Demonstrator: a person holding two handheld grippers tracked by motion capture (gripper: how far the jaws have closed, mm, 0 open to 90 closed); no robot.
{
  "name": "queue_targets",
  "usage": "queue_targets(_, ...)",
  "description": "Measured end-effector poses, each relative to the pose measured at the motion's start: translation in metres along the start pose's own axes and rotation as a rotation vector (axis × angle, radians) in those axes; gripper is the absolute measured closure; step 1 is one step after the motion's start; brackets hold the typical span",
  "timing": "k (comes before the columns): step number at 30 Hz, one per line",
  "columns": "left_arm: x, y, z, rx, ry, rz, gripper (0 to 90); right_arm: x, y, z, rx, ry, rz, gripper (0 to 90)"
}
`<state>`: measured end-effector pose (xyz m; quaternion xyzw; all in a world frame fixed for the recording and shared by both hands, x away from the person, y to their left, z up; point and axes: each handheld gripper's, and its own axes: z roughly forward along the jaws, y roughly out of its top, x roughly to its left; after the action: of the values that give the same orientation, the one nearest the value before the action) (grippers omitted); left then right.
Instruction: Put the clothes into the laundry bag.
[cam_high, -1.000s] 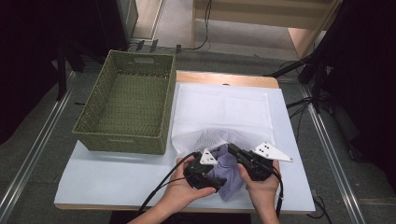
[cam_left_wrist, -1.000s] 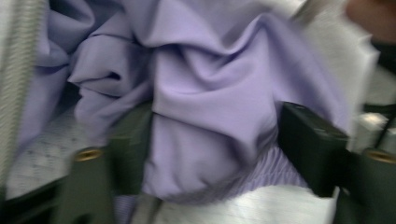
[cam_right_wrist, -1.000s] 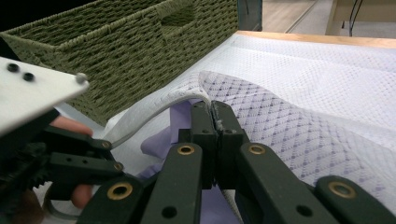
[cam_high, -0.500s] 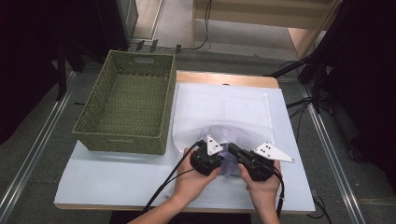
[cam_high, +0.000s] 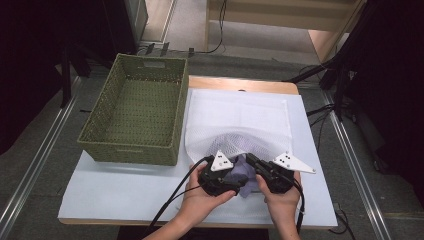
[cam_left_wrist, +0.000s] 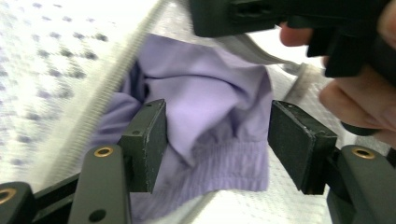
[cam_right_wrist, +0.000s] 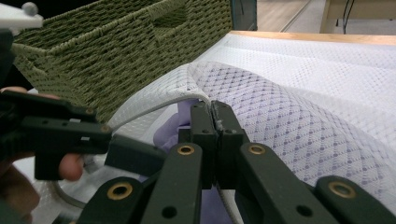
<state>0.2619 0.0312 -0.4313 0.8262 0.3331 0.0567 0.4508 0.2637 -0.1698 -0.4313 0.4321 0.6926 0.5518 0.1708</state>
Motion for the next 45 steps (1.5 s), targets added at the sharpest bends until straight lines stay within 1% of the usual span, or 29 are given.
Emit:
queue_targets(2, -0.005, -0.001, 0.007, 0.037, -0.008, 0.010, 33.5, 0.000, -0.001, 0.001, -0.002, -0.001, 0.004, 89.9)
queue_targets(4, -0.008, -0.003, 0.018, 0.095, -0.006, 0.025, 30.3, 0.001, -0.001, 0.001, 0.000, 0.000, 0.005, 89.9)
queue_targets(5, -0.009, -0.005, 0.026, 0.129, 0.007, 0.031, 29.7, 0.002, -0.001, 0.001, 0.004, -0.001, 0.003, 89.9)
queue_targets(8, -0.011, -0.006, 0.038, 0.148, 0.039, 0.036, 34.6, 0.004, -0.001, 0.003, 0.008, 0.008, -0.003, 90.0)
queue_targets(9, -0.011, -0.005, 0.044, 0.161, 0.059, 0.047, 38.2, 0.004, -0.001, 0.003, 0.009, 0.010, -0.001, 89.9)
queue_targets(11, -0.011, -0.005, 0.049, 0.188, 0.071, 0.068, 48.5, 0.003, -0.002, 0.002, 0.011, 0.010, 0.000, 90.0)
queue_targets(12, -0.011, -0.005, 0.051, 0.199, 0.076, 0.084, 56.4, 0.003, -0.002, 0.002, 0.011, 0.012, 0.004, 89.9)
queue_targets(14, -0.011, -0.005, 0.054, 0.197, 0.073, 0.088, 76.7, 0.003, -0.002, 0.002, 0.008, 0.012, 0.006, 90.0)
queue_targets(15, -0.010, -0.004, 0.054, 0.175, 0.085, 0.081, 83.3, 0.002, -0.002, 0.001, 0.007, 0.012, 0.004, 89.9)
queue_targets(16, -0.010, -0.003, 0.053, 0.160, 0.099, 0.082, 85.8, 0.001, -0.001, 0.000, 0.007, 0.012, 0.010, 89.9)
queue_targets(18, -0.008, -0.001, 0.052, 0.120, 0.124, 0.077, 86.2, 0.001, -0.001, -0.001, 0.001, 0.008, 0.008, 89.9)
queue_targets(19, -0.006, 0.002, 0.050, 0.086, 0.142, 0.062, 86.2, 0.001, -0.001, -0.001, -0.001, 0.009, 0.008, 89.9)
queue_targets(20, -0.004, 0.005, 0.048, 0.057, 0.163, 0.052, 86.3, 0.000, 0.000, -0.002, -0.003, 0.009, 0.009, 89.9)
queue_targets(21, -0.001, 0.009, 0.046, 0.016, 0.200, 0.029, 86.2, 0.000, 0.000, -0.002, -0.005, 0.007, 0.009, 89.9)
queue_targets(22, 0.003, 0.011, 0.047, -0.006, 0.222, 0.018, 86.0, 0.000, 0.000, -0.002, -0.007, 0.005, 0.008, 89.9)
queue_targets(23, 0.005, 0.012, 0.048, -0.009, 0.239, 0.015, 85.6, 0.000, 0.001, -0.003, -0.005, 0.002, 0.015, 89.9)
queue_targets(24, 0.009, 0.012, 0.051, 0.005, 0.254, 0.004, 84.6, 0.000, 0.000, -0.002, -0.004, 0.002, 0.017, 89.9)
queue_targets(25, 0.010, 0.010, 0.053, 0.013, 0.249, -0.005, 81.8, -0.001, 0.000, -0.002, -0.001, 0.000, 0.017, 89.9)
queue_targets(26, 0.010, 0.008, 0.054, 0.016, 0.241, -0.001, 75.1, -0.002, -0.001, -0.001, 0.000, -0.003, 0.018, 89.9)
queue_targets(30, 0.003, 0.002, 0.052, 0.020, 0.182, 0.001, 51.0, -0.005, -0.003, -0.001, 0.008, -0.011, 0.022, 89.9)
queue_targets(32, -0.001, -0.001, 0.048, 0.027, 0.145, 0.015, 45.4, -0.006, -0.003, -0.001, 0.008, -0.013, 0.033, 89.9)
queue_targets(34, -0.003, -0.002, 0.043, 0.028, 0.126, 0.033, 42.5, -0.007, -0.003, -0.001, 0.009, -0.013, 0.033, 89.9)
queue_targets(37, -0.008, -0.004, 0.036, 0.033, 0.118, 0.028, 38.9, -0.006, -0.003, -0.001, 0.006, -0.012, 0.034, 89.9)
queue_targets(38, -0.010, -0.005, 0.038, 0.056, 0.116, 0.041, 37.1, -0.006, -0.003, -0.001, 0.006, -0.012, 0.037, 89.9)
queue_targets(39, -0.014, -0.007, 0.042, 0.101, 0.120, 0.060, 35.2, -0.006, -0.003, 0.000, 0.008, -0.013, 0.037, 89.9)
queue_targets(40, -0.016, -0.008, 0.046, 0.121, 0.126, 0.066, 34.9, -0.006, -0.003, 0.000, 0.007, -0.011, 0.033, 89.9)
queue_targets(42, -0.016, -0.010, 0.055, 0.150, 0.164, 0.071, 36.8, -0.005, -0.003, 0.001, 0.009, -0.008, 0.034, 89.9)
queue_targets(43, -0.015, -0.010, 0.057, 0.144, 0.175, 0.065, 39.6, -0.003, -0.003, 0.001, 0.012, -0.007, 0.035, 89.9)
queue_targets(45, -0.012, -0.006, 0.059, 0.145, 0.211, 0.047, 50.9, -0.002, -0.003, 0.001, 0.012, -0.005, 0.026, 89.9)
